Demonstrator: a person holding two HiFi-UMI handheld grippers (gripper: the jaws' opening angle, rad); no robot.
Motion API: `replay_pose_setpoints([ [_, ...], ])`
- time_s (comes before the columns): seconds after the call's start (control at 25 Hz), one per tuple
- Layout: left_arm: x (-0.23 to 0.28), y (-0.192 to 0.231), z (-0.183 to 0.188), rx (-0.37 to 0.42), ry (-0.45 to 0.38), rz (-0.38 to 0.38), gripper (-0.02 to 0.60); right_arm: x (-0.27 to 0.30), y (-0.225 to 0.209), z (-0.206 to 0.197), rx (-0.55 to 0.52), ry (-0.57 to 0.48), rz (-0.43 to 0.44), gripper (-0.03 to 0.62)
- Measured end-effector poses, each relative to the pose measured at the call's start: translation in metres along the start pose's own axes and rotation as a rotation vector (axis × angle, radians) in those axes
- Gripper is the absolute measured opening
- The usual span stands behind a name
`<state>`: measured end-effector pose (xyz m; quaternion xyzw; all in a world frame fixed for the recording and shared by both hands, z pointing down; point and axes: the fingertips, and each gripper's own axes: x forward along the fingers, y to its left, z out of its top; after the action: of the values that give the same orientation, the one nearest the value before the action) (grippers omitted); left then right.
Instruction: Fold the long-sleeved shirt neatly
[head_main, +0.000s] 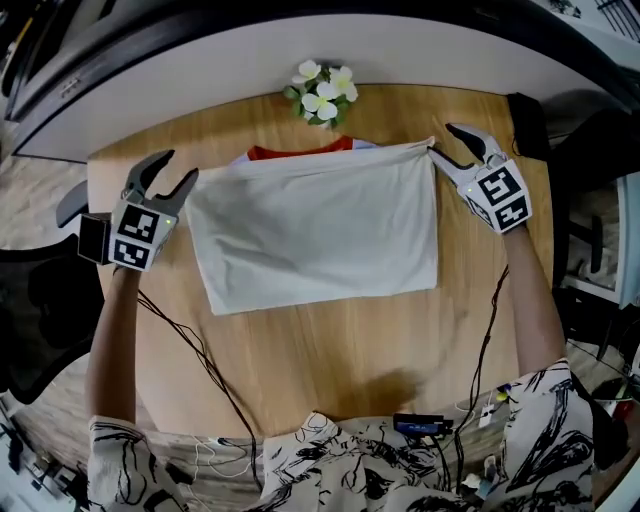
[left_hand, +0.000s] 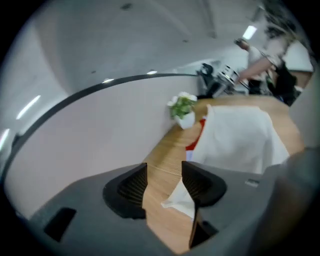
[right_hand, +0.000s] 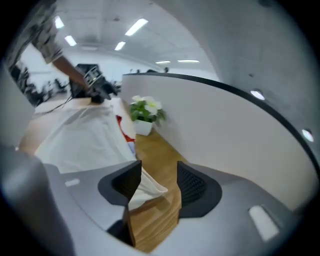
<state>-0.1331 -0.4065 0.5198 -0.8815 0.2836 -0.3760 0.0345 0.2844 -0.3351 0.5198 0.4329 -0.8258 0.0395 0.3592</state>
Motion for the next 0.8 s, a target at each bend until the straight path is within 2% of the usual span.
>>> replay_pose_setpoints([
  [0.04,0.004,-0.013,0.002,0.136,0.036,-0.041,0.224,0.005,0.013,0.008,-0.107,0.014,0.041,0.243],
  [0.08,0.009,-0.024,-0.002,0.234,0.074,-0.084,0.224,0.012,0.026,0.014,-0.192,0.028,0.085,0.249],
  [0.12,0.015,-0.033,-0.01,0.293,0.111,-0.125,0.222,0.021,0.039,0.017,-0.255,0.043,0.132,0.249],
  [0.24,0.031,-0.051,-0.031,0.368,0.178,-0.215,0.196,0.044,0.069,0.01,-0.374,0.119,0.257,0.244],
  [0.32,0.035,-0.061,-0.037,0.42,0.203,-0.25,0.138,0.058,0.077,0.005,-0.399,0.159,0.304,0.238],
  [0.36,0.037,-0.064,-0.04,0.435,0.215,-0.264,0.135,0.063,0.079,0.003,-0.395,0.173,0.322,0.223],
  [0.52,0.047,-0.067,-0.05,0.451,0.242,-0.286,0.092,0.074,0.079,-0.007,-0.391,0.229,0.356,0.097],
  [0.56,0.048,-0.065,-0.05,0.46,0.243,-0.275,0.02,0.075,0.078,-0.009,-0.384,0.235,0.355,0.023],
  [0.64,0.05,-0.059,-0.048,0.444,0.24,-0.244,0.014,0.077,0.076,-0.01,-0.374,0.236,0.338,0.021],
  [0.72,0.054,-0.048,-0.041,0.37,0.225,-0.197,0.014,0.08,0.068,-0.008,-0.356,0.227,0.295,0.021],
  [0.8,0.059,-0.035,-0.036,0.239,0.225,-0.157,0.015,0.086,0.059,-0.006,-0.255,0.213,0.258,0.021],
])
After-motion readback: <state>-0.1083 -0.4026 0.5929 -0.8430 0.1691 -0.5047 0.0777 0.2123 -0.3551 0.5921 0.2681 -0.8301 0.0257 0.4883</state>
